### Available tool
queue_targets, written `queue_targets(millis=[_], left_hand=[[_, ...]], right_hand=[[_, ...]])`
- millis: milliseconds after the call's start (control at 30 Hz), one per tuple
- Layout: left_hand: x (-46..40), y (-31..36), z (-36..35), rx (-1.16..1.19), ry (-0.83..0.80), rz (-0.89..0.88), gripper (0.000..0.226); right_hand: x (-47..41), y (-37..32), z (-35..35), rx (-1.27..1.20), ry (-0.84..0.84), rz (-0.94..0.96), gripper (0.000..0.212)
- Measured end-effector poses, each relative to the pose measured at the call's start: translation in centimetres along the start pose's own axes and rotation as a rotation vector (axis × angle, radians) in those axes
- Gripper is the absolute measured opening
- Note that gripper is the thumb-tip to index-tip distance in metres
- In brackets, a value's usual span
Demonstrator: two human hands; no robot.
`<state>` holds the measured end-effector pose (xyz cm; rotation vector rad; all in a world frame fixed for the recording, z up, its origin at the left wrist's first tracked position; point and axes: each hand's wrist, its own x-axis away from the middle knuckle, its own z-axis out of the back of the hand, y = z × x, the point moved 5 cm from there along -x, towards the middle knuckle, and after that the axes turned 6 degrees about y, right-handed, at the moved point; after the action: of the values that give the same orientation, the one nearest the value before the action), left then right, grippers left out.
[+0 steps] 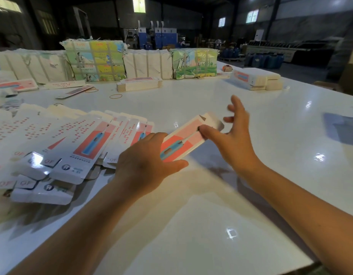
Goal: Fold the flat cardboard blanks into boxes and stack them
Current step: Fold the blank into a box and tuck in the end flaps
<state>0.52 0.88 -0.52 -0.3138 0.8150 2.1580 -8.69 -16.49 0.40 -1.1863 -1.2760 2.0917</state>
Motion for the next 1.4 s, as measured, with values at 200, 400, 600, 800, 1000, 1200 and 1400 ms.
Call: queue_targets(millis=[200,400,600,800,1000,1200,1400], left_hand=[[0.1,0.2,-0.6,0.010,-0.027,0.006,0.050],[0.4,0.5,-0.3,-0.080,0.093,-0.038,0.059],[0.4,0.5,0.2,-0.158,0.164,-0.076,0.061],[0.4,0.7,0.0,-0.217,0.141,-0.097,0.066],[0.5,0.7,0.2,-0.192,0.156,-0.123,0.065],[0.5,1.0,0.2,-0.202,0.175,-0.126,0.063],[0.7,1.5,0.3,-0.236,0.193,-0.170,0.061]], right_hand=[[0.9,0.1,-1.6,-0.354,-0.194,-0.166,0.008],[2.2,-1.9,-1.6,0.400,-0.162,0.480,0.023],[1.3,-0.6,-1.7,-0.290,-0.193,-0.036,0.043],[0.8,-0.3,-1.1,-0.409,-0.111,-0.082,0.053],[1.3,-1.0,-0.9,-0.280,-0.093,0.060,0.048],[2.3,-1.8,-1.1,0.145,-0.110,0.323,0.025],[2.6,-2.6,-1.0,0.250,-0.155,0.431,0.029]])
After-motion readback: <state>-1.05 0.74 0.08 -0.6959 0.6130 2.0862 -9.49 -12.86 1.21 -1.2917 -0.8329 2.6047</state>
